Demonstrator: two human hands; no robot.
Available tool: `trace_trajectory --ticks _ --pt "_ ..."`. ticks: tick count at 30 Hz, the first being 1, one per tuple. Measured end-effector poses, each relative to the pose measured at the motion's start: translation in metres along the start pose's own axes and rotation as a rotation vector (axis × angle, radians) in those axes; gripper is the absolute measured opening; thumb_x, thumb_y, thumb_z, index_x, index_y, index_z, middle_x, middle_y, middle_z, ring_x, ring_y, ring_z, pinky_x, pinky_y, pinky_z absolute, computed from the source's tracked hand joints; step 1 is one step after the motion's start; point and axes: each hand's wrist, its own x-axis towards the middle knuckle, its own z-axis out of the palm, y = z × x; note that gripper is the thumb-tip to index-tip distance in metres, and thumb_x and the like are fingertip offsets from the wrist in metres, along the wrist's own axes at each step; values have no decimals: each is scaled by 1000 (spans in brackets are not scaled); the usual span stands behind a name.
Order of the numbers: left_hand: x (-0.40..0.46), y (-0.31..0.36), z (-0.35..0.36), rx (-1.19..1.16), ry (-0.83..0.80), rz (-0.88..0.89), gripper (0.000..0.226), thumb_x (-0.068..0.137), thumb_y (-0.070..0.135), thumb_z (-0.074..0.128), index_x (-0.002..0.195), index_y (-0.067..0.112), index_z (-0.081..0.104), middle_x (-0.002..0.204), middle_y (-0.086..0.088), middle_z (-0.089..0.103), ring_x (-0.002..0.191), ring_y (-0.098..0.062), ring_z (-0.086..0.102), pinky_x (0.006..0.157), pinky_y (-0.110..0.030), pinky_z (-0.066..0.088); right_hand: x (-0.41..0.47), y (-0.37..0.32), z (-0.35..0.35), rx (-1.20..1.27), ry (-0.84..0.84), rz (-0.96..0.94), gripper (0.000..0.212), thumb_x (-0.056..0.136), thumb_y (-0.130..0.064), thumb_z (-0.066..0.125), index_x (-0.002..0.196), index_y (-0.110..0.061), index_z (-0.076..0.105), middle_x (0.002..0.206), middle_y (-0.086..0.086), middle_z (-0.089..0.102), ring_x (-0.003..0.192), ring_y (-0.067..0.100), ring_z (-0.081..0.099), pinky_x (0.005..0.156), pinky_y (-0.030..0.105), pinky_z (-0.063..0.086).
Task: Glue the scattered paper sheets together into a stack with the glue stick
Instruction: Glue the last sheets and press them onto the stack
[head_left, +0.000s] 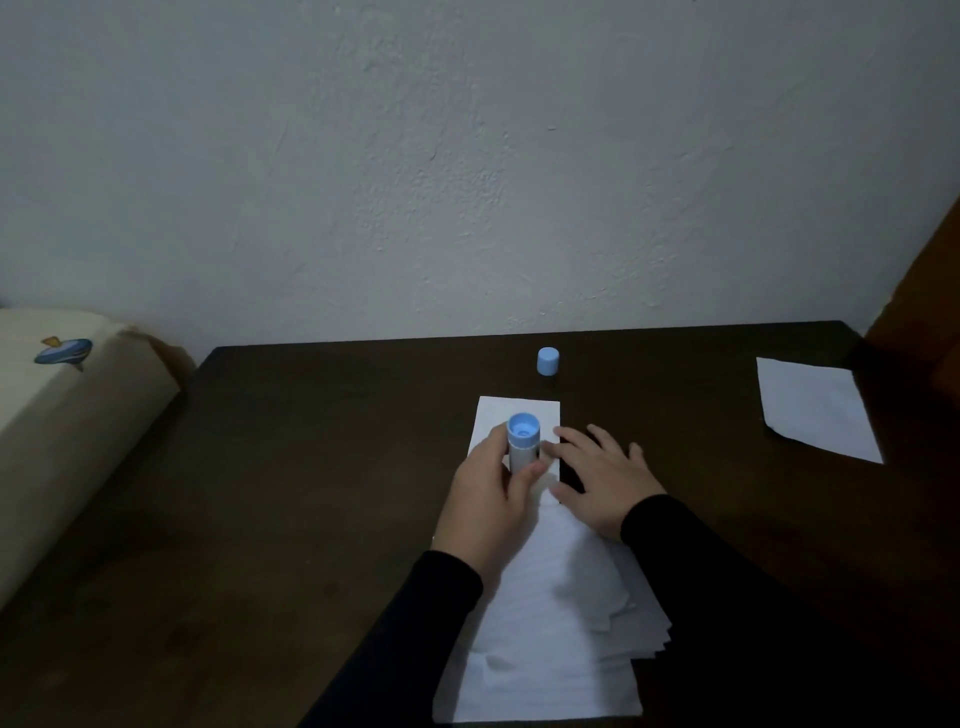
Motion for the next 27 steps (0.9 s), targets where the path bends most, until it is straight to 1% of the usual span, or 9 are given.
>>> trace_trajectory --ticks 3,5,9,11,13,15,19,23,27 --pt "4 -7 -8 28 -1 -53 7 94 22 57 98 28 55 87 11 59 79 1 55 67 -13 40 1 -1 0 7 -19 14 55 98 -42 40 149 -37 23 160 -14 7 148 21 0 114 60 5" --pt "7 -13 -16 38 33 -84 14 93 24 57 107 27 55 94 12 59 86 0 56 72 -17 41 0 0 -1 9 -29 19 55 98 -42 40 150 -37 22 160 -14 6 148 21 -1 114 60 4" --pt "10 -18 -31 20 59 -153 12 94 25 57 103 31 53 92 14 60 85 3 57 66 -13 38 -2 0 -1 -10 -18 6 54 99 -42 37 150 -36 21 160 -14 6 148 22 -1 114 61 5" --pt "10 -18 -36 -15 107 -160 28 94 25 58 119 31 48 96 15 61 90 0 59 71 -14 41 -3 -2 0 -39 -8 11 54 99 -43 36 150 -36 20 161 -12 6 148 23 -2 114 61 6" --pt "11 -17 -42 -131 223 -158 57 94 25 57 141 38 27 100 13 61 91 -2 63 75 -17 48 -3 -5 1 -77 9 36 54 98 -46 35 150 -38 21 161 -8 6 148 26 -3 113 61 5" --pt "13 -14 -51 -230 343 -132 54 95 29 55 137 46 26 100 9 61 87 -7 66 72 -22 54 -4 -6 0 -105 19 72 55 97 -50 35 149 -40 21 161 -4 4 148 29 -5 113 62 4" --pt "18 -11 -63 -339 406 -161 22 97 34 50 119 38 53 103 3 63 80 -11 69 64 -26 56 -8 -9 -3 -116 22 160 57 95 -57 37 148 -42 23 161 2 2 147 32 -4 113 61 8" --pt "18 -17 -63 -424 301 -257 45 82 22 74 120 35 54 96 8 71 87 -4 69 72 -30 57 -7 -16 1 -151 73 245 60 96 -60 30 150 -38 19 162 5 -2 147 35 -4 113 60 12" --pt "15 -27 -55 -332 284 -345 33 79 29 76 110 23 64 82 1 69 68 -12 66 59 -21 51 -5 -14 4 -23 80 8 57 101 -48 30 152 -40 6 161 -6 -9 148 24 -12 116 56 7"
